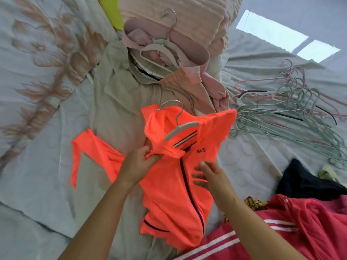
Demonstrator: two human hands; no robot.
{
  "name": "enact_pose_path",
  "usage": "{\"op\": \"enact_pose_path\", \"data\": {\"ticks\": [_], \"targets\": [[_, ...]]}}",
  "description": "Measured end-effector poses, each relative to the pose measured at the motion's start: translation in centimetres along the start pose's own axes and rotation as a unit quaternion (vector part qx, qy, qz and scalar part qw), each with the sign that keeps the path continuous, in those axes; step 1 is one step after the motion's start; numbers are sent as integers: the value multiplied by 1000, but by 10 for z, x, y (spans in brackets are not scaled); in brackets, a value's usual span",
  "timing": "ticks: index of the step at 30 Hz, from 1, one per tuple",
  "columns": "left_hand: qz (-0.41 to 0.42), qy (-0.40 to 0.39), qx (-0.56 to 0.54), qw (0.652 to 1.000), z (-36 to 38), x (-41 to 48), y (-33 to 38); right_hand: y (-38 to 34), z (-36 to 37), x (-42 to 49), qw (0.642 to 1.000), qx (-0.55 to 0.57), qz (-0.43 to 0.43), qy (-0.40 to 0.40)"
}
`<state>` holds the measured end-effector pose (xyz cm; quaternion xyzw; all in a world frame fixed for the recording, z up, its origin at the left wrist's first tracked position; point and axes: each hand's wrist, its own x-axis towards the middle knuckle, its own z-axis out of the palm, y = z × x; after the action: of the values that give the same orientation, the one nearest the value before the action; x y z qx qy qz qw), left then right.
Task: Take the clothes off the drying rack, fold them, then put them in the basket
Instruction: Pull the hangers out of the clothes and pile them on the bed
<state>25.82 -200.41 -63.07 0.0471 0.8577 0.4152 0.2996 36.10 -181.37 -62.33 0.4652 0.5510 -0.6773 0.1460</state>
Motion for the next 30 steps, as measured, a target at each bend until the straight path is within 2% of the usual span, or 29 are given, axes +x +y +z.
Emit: {"op": "enact_pose_path", "data": {"ticks": [3,6,12,16,19,22,24,26,28,30], "targets": [[37,-15,-31,999,-5,-29,23,-20,13,0,998,64,0,9],[54,-18,-56,997,-12,-50,44,-36,16,-12,998,64,-5,3],[34,91,-36,995,-33,-71,69,-43,-4,-62,997,69,-34,-16],[34,93,-29,995,-31,-96,86,-54,-23,-103,995,44,-81,-38],[62,66,-69,993,-21,-123,109,-65,-35,-125,994,19,-95,-53],[142,-9,-92,985,-3,-149,143,-72,-47,-146,993,9,-92,-73],[168,-53,-118,977,11,-162,160,-77,-57,-162,992,40,-87,-78],[135,-71,-180,972,23,-172,173,-80,-71,-178,989,87,-96,-73],[91,-91,-251,959,30,-183,188,-81,-87,-194,987,90,-123,-55],[86,-94,-266,956,35,-196,205,-81,-103,-210,984,79,-147,-53]]}}
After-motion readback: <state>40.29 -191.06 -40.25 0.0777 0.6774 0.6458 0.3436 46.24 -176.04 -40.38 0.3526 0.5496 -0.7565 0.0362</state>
